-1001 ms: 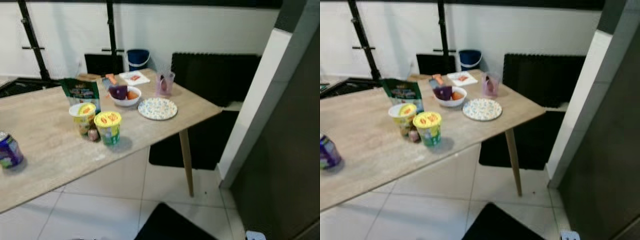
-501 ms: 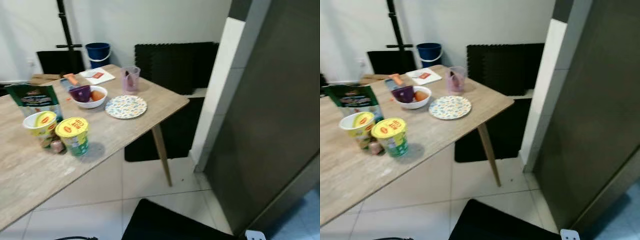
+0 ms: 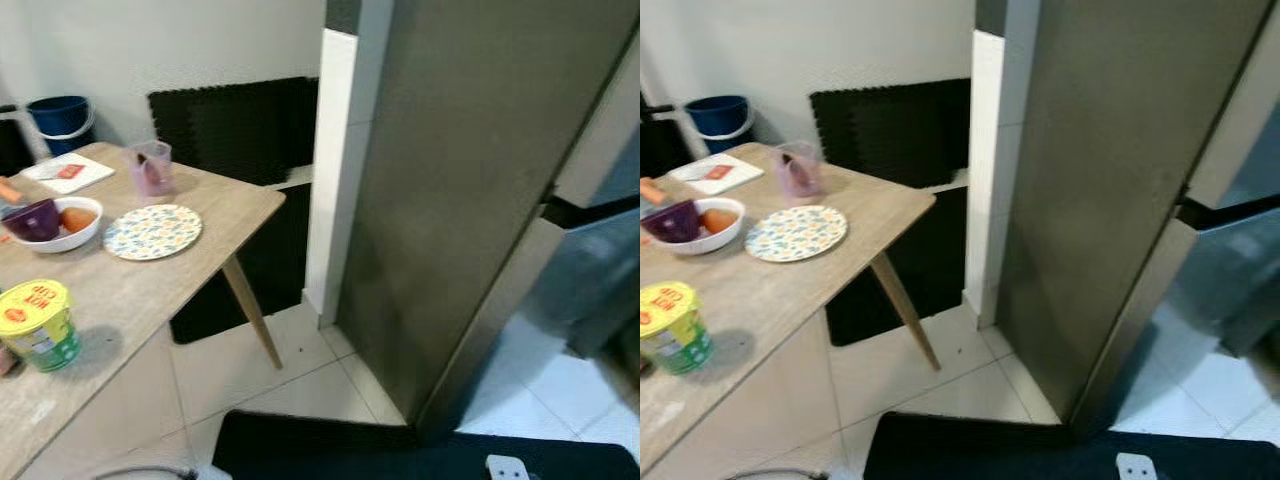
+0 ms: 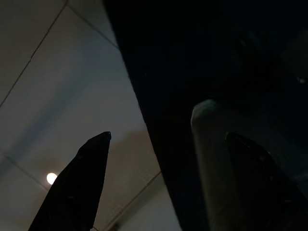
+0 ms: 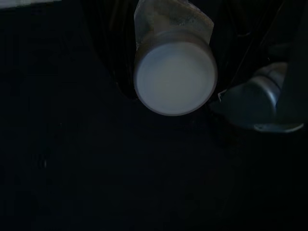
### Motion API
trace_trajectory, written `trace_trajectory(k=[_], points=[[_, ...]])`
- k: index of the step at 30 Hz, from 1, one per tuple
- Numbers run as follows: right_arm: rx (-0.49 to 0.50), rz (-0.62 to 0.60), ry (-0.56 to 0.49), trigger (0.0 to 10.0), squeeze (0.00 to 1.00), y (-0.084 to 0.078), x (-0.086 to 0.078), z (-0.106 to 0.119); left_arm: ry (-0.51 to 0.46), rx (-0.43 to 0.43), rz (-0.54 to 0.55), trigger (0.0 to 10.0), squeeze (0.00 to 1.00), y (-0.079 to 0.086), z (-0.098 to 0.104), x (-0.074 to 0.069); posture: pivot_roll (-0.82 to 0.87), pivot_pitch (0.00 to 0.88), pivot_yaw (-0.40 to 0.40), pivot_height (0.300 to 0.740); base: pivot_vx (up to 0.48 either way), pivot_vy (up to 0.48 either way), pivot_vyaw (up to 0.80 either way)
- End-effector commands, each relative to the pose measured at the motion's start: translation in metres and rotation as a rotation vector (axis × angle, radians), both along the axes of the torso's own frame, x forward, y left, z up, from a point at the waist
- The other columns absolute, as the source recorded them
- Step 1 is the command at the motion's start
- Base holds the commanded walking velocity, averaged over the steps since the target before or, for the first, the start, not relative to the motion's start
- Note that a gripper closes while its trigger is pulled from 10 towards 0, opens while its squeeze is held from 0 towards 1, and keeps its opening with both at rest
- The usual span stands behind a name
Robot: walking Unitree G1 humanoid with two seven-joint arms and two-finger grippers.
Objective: Restocking fridge
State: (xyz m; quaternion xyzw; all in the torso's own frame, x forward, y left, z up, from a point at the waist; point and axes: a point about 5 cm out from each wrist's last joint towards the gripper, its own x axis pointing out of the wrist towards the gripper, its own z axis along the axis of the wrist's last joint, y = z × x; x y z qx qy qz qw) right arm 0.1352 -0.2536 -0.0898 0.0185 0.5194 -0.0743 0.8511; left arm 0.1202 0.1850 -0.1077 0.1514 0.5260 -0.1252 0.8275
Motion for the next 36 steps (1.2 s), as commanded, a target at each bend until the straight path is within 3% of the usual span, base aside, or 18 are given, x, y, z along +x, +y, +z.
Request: trace_trajectory(k=[1,36], points=[[0.001,-0.002,0.002,10.0,0.00,-0.0001,-0.0001,0.0000,0.001,0.006,-0.010,10.0,0.00,-0.0007,-0.0003,-0.0006,-0.03,0.000,-0.018,0.740,0.000,0.000,-0.80],[-0.001,0.017,-0.006,10.0,0.00,0.0028,0.0064,0.0013,0.010,-0.091,0.093,10.0,0.00,-0.0043,0.0008,0.0043,-0.03,0.000,-0.016,0.740,0.000,0.000,-0.80]])
